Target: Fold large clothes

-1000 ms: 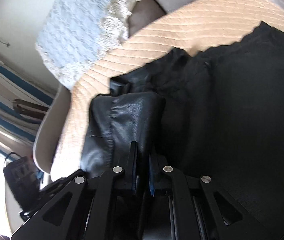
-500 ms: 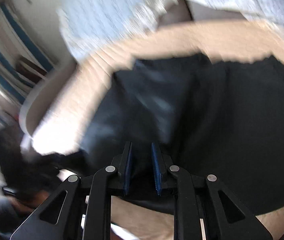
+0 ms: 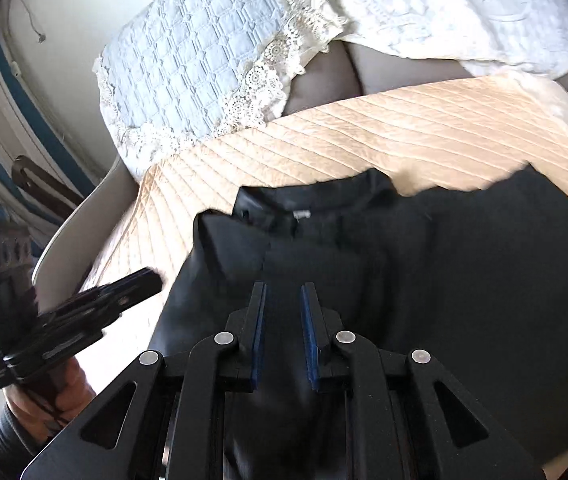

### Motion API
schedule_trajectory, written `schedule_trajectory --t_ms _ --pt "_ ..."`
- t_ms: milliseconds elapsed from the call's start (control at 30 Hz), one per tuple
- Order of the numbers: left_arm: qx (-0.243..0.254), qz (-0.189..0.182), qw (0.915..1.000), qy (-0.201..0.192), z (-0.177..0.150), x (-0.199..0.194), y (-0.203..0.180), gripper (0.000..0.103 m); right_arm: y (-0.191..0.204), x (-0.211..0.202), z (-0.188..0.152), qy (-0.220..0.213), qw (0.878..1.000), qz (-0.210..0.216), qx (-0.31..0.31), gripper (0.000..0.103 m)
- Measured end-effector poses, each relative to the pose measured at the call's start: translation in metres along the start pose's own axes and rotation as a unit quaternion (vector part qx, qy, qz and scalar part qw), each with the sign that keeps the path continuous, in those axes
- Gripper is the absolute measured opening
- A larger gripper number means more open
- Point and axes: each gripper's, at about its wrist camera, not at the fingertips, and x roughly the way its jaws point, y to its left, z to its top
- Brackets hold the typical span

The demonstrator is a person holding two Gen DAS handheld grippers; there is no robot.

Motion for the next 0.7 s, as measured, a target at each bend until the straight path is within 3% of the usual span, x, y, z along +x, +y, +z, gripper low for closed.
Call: schedule_trajectory --t_ms 100,167,233,400,533,700 --pt "-0.010 0.024 0.9995 0.019 0.016 0.041 0.009 0.019 -0.014 0.039 0.001 0.040 0.998 -0.055 0.009 0.017" --pt "-0.024 0.036 0.9980 0.047 0.011 0.067 0.019 0.019 -0.032 0.053 -0.006 0.058 0.996 -0.051 0.034 0.016" --pt "-0.034 0.041 0.9964 0.066 0.000 0.084 0.025 0.019 -0.036 0.052 -0.011 0.047 0.997 -0.049 0.040 0.016" --pt "-0.009 0.060 0.9966 0.056 -0.004 0.083 0.015 0.019 -0.030 0.050 -0.006 0.043 0.997 -0.052 0.029 0.017" --pt "0.004 0.067 0.9968 0.043 -0.006 0.057 0.006 0.019 -0.010 0.011 -0.009 0.014 0.999 -0.040 0.007 0.018" --pt "0.008 0.024 0.9993 0.027 -0.036 -0.001 -0.008 0.019 0.023 -0.028 -0.048 0.013 0.999 -0.002 -0.046 0.018"
